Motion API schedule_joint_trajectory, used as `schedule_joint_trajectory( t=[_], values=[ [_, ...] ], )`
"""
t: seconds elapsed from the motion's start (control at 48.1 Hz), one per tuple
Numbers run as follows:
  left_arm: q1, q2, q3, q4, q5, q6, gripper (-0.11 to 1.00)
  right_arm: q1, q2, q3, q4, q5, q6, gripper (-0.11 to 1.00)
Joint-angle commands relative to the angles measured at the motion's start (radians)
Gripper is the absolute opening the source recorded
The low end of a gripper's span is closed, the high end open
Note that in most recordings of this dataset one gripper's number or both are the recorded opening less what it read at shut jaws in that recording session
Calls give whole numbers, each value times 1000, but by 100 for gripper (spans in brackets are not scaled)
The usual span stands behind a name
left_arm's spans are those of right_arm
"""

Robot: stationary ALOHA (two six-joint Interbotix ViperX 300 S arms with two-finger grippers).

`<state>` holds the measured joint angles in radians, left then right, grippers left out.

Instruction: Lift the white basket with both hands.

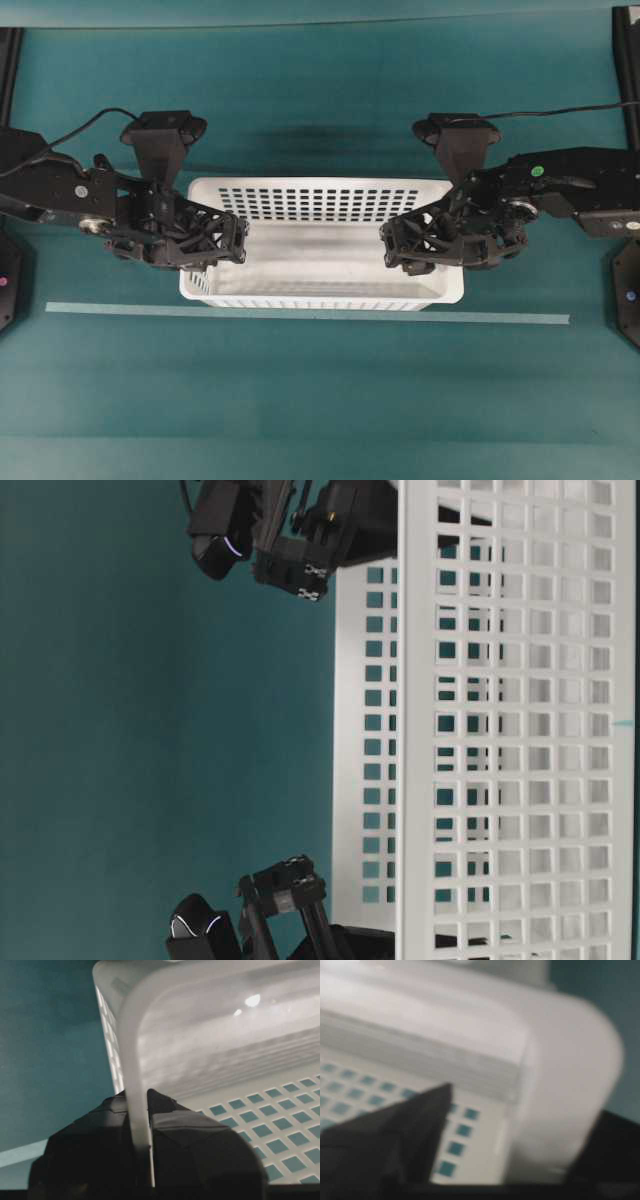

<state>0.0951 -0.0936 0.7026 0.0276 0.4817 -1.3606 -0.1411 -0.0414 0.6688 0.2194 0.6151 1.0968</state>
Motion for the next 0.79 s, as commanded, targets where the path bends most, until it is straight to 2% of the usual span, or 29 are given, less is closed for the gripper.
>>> schedule_joint_trajectory(
  t=[0.0, 0.125, 0.229, 0.312, 0.458, 0.541, 0.582, 0.77],
  values=[
    [-2, 12, -9, 8, -77, 11, -1, 11, 23, -11, 3, -25, -8, 76],
    [-2, 8, -6, 8, -80, 11, 0, 11, 23, -11, 3, -26, -9, 88],
    [-2, 8, -3, 8, -80, 12, 11, 11, 25, -12, 3, -28, -21, 89],
    [-3, 6, 0, 8, -74, 11, 30, 9, 26, -15, 3, -32, -31, 89],
    [-6, 5, -3, 8, -38, 11, 73, 8, 28, -20, 3, -48, -40, 89],
    [-9, 0, -3, 8, -15, 11, 92, 9, 26, -21, 3, -63, -40, 89],
    [-9, -3, -2, 8, -5, 11, 95, 9, 25, -21, 3, -64, -38, 89],
    [0, -52, 23, 8, 21, 11, 94, 6, -6, -12, 3, -26, -38, 89]
  ],
)
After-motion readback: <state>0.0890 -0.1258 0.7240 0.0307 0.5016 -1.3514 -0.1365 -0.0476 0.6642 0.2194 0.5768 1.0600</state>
